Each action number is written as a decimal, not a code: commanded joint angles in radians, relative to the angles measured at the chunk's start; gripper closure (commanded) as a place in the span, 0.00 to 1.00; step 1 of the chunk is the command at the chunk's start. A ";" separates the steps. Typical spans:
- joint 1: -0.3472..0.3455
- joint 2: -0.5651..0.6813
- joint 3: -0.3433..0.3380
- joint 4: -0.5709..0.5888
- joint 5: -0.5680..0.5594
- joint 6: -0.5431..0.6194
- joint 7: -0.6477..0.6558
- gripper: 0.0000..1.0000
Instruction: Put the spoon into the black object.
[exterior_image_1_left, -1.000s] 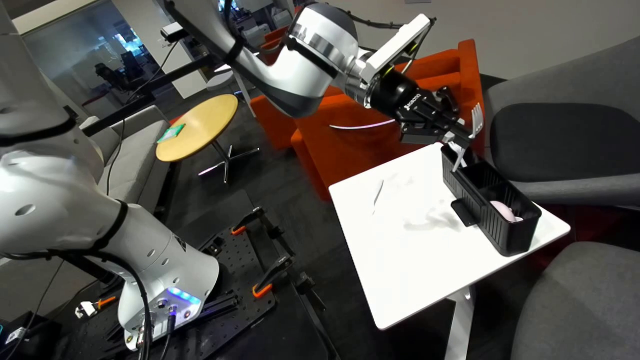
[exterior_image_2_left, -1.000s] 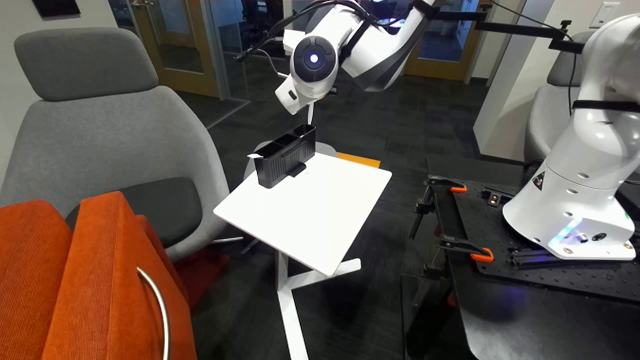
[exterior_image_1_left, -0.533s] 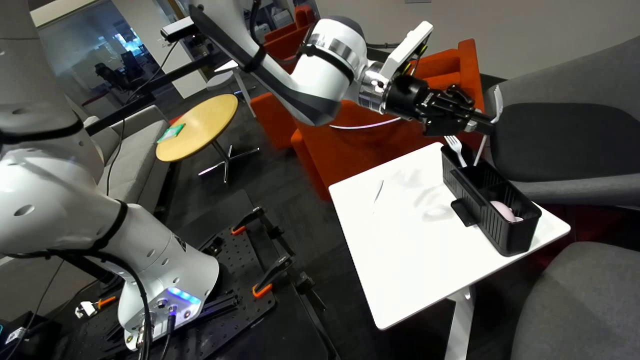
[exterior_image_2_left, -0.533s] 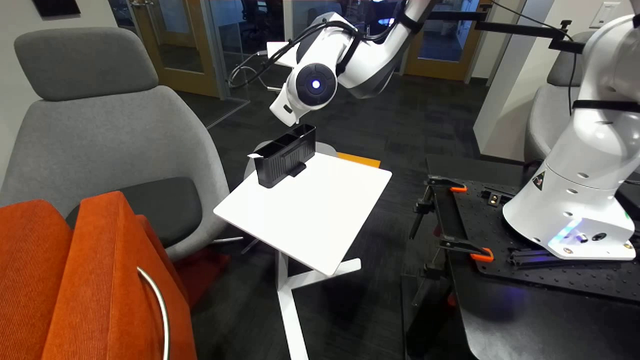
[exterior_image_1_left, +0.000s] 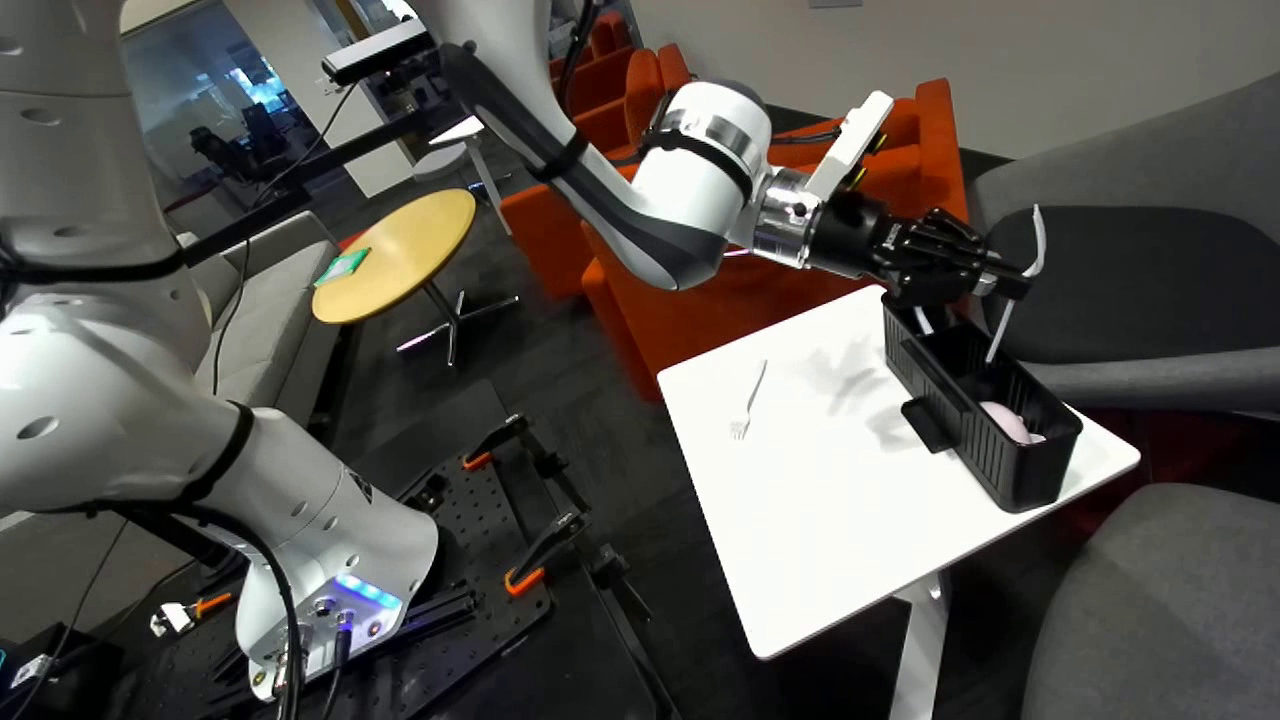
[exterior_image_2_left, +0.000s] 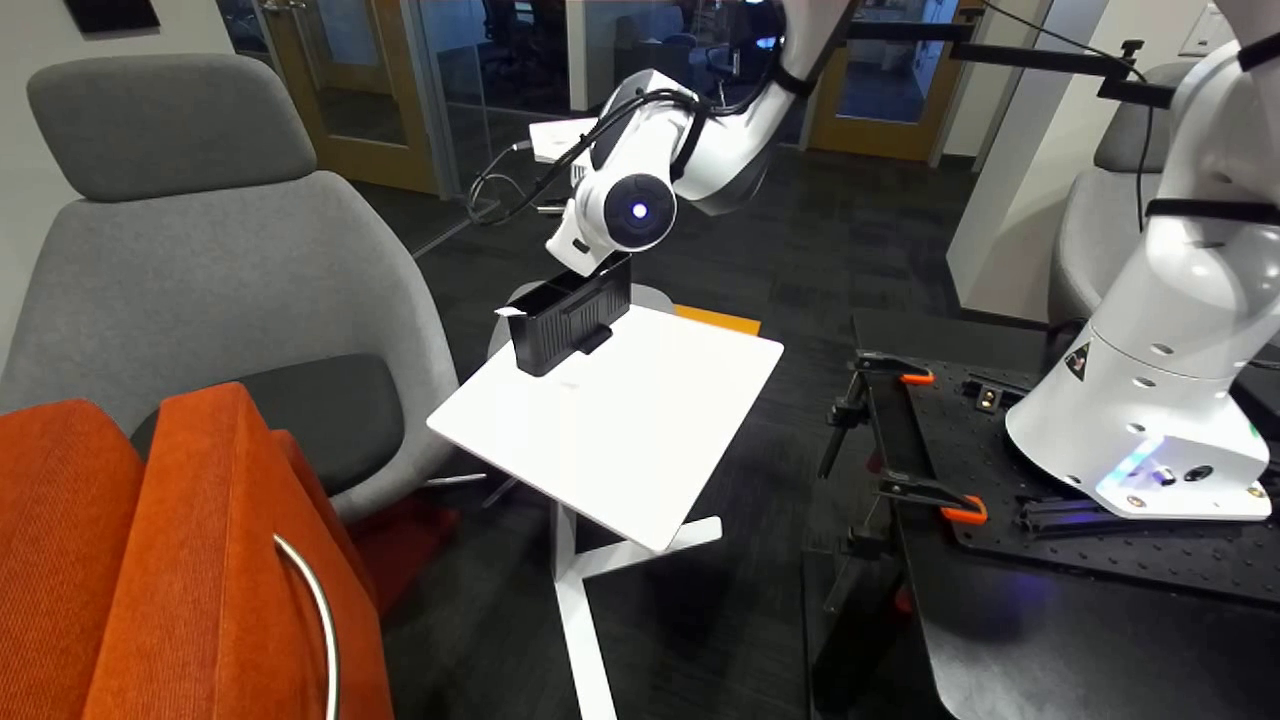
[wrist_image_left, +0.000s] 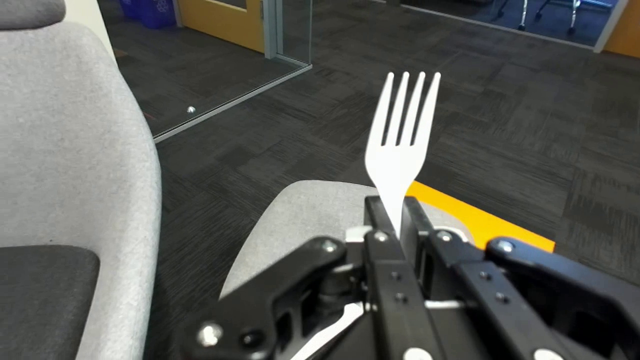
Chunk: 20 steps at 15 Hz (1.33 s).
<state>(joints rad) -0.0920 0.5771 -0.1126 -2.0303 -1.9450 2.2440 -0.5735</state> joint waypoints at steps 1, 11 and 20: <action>-0.022 0.018 0.015 0.037 -0.050 0.062 0.051 0.97; -0.017 0.051 0.020 0.060 -0.040 0.131 0.052 0.64; -0.008 0.017 0.030 0.036 -0.032 0.140 0.045 0.04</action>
<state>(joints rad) -0.0965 0.6289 -0.0920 -1.9839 -1.9691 2.3536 -0.5432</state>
